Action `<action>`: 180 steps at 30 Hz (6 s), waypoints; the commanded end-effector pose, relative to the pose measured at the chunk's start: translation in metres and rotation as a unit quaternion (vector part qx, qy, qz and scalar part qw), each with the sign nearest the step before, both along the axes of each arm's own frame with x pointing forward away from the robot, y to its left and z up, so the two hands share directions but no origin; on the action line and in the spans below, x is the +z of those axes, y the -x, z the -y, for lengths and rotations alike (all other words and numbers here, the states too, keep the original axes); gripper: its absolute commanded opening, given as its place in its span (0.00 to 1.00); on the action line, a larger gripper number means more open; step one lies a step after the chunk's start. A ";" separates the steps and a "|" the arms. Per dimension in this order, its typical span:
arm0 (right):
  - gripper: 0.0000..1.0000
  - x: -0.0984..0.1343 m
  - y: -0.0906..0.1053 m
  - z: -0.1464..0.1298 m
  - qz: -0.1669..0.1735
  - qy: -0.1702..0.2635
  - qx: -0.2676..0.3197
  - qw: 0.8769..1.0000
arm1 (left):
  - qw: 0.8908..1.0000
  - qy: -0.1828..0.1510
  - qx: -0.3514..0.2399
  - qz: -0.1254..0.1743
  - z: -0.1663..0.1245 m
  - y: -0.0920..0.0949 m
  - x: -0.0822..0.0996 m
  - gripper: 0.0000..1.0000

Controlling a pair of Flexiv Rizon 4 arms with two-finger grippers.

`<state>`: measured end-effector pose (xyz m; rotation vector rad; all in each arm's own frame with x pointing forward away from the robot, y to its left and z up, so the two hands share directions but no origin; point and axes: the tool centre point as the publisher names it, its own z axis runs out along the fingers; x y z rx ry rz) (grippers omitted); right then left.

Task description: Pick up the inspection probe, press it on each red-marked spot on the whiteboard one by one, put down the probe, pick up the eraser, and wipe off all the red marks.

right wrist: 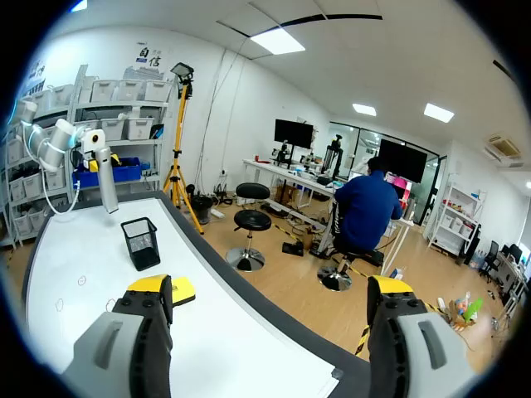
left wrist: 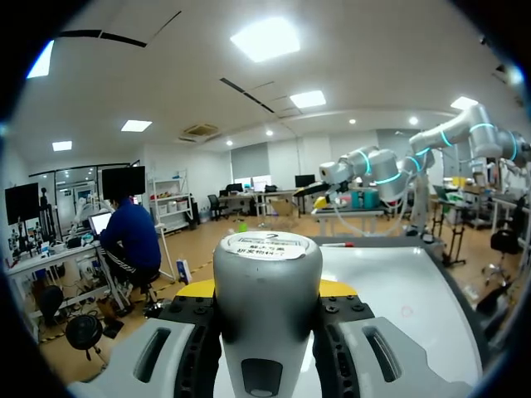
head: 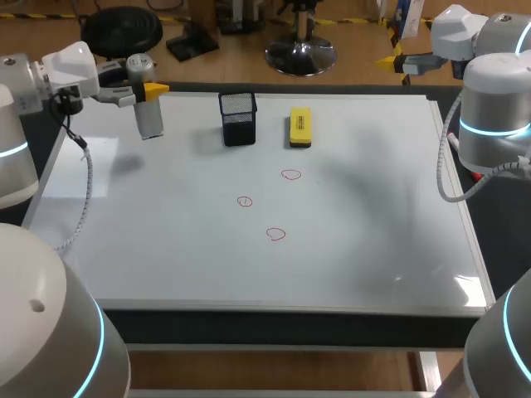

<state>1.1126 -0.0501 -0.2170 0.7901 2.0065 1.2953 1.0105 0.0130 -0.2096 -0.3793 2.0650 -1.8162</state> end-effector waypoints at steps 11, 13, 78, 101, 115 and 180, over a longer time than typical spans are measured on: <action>1.00 -0.001 -0.002 -0.011 -0.006 0.028 0.037 0.999 | 1.000 0.001 0.001 0.001 0.000 0.000 0.001 0.00; 1.00 -0.003 -0.002 -0.024 -0.013 0.040 0.083 0.996 | 1.000 0.001 0.001 0.001 0.000 0.000 0.001 0.00; 1.00 -0.046 0.025 -0.104 -0.111 0.528 0.612 0.578 | 1.000 0.001 0.001 0.001 0.000 0.000 0.001 0.00; 1.00 -0.133 0.041 -0.153 -0.011 0.549 0.741 0.387 | 1.000 0.001 0.001 0.001 0.000 0.000 0.001 0.00; 1.00 -0.171 0.050 -0.171 0.081 0.545 0.753 0.360 | 1.000 0.001 0.001 0.001 0.000 0.000 0.001 0.00; 0.00 -0.156 0.052 -0.119 0.026 0.586 0.679 0.440 | 1.000 0.001 0.001 0.001 0.000 0.000 0.001 0.00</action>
